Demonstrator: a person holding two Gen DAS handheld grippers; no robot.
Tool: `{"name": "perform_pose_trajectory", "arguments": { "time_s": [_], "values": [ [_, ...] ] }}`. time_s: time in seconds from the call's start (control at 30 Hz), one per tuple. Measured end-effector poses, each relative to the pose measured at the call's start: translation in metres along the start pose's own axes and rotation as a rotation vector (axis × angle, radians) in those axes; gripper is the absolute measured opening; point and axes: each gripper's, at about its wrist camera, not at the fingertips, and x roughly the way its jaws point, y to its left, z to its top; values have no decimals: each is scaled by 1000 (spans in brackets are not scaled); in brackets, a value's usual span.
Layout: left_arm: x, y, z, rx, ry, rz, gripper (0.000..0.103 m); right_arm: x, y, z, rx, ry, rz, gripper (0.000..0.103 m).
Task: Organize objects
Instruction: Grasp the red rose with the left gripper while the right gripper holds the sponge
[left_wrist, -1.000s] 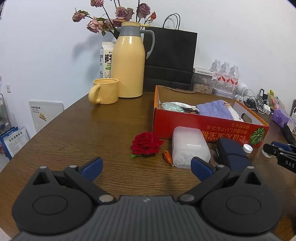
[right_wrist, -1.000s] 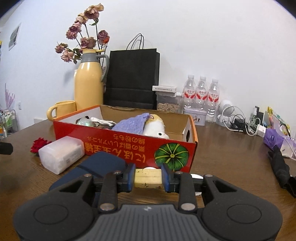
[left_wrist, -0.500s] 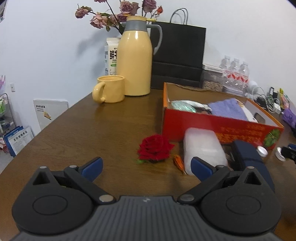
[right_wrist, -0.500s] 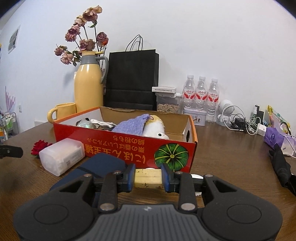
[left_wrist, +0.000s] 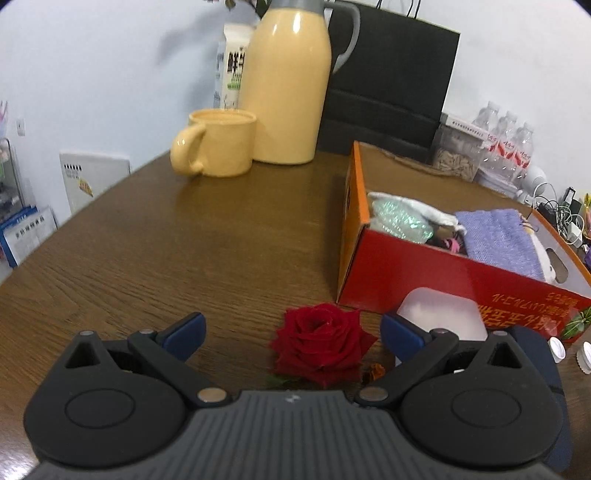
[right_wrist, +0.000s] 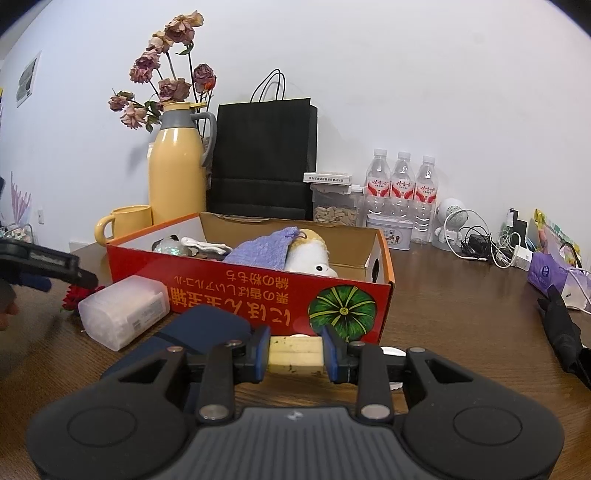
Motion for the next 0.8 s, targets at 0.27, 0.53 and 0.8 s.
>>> {"name": "perform_pose_trajectory", "arguments": {
  "time_s": [0.27, 0.53, 0.8],
  "values": [
    [3, 1, -6, -28, -18, -31, 41, 0, -2, 0, 7, -4, -2, 29],
    [-8, 1, -7, -34, -75, -11, 35, -1, -2, 0, 7, -6, -3, 29],
    [-36, -11, 1, -12, -175, -55, 34, -2, -1, 1, 11, -14, 22, 29]
  ]
}}
